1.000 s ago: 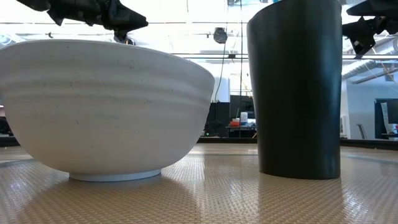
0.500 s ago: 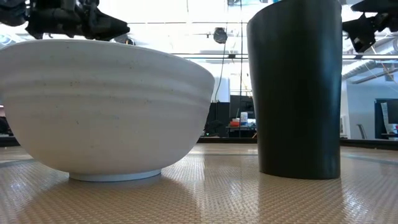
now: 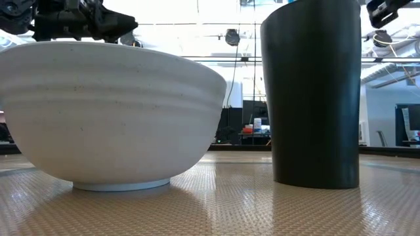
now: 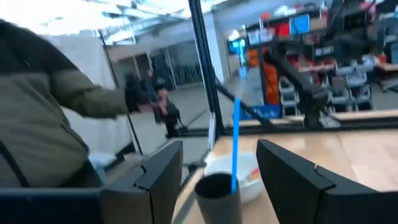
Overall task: Pick & Place Utensil
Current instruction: Return to Home Position
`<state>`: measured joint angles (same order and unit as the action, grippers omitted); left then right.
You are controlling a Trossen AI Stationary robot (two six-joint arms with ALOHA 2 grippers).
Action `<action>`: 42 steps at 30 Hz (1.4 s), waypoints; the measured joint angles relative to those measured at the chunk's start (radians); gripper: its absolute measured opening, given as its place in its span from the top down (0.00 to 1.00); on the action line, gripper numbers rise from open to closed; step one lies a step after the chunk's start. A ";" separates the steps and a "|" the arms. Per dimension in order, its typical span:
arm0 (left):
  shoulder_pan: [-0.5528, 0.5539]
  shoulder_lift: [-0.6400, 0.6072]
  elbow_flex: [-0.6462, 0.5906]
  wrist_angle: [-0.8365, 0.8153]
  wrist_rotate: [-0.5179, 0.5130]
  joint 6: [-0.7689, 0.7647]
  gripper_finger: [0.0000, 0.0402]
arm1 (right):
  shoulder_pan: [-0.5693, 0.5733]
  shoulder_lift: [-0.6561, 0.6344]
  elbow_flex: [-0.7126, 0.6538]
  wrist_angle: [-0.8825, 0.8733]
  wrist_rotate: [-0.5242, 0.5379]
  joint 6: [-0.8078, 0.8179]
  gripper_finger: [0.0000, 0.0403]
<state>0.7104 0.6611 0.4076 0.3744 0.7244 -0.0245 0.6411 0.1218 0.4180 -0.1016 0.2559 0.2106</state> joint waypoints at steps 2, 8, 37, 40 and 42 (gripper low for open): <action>-0.008 0.000 0.000 0.001 0.007 -0.008 0.77 | -0.003 0.040 -0.012 0.003 0.002 0.001 0.50; -0.031 0.000 0.000 0.002 0.003 -0.007 0.77 | -0.114 0.001 -0.013 -0.077 -0.049 0.035 0.50; -0.039 0.000 0.000 -0.003 0.046 0.029 0.77 | -0.559 -0.119 -0.097 -0.096 -0.351 -0.047 0.49; -0.039 0.000 0.000 -0.006 0.056 0.029 0.77 | -0.590 -0.120 -0.197 0.030 -0.408 -0.011 0.49; -0.039 0.000 0.000 -0.006 0.061 0.029 0.77 | -0.619 -0.119 -0.260 0.082 -0.441 0.018 0.49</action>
<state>0.6716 0.6609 0.4076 0.3683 0.7856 0.0044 0.0221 0.0025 0.1576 -0.0194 -0.1854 0.2285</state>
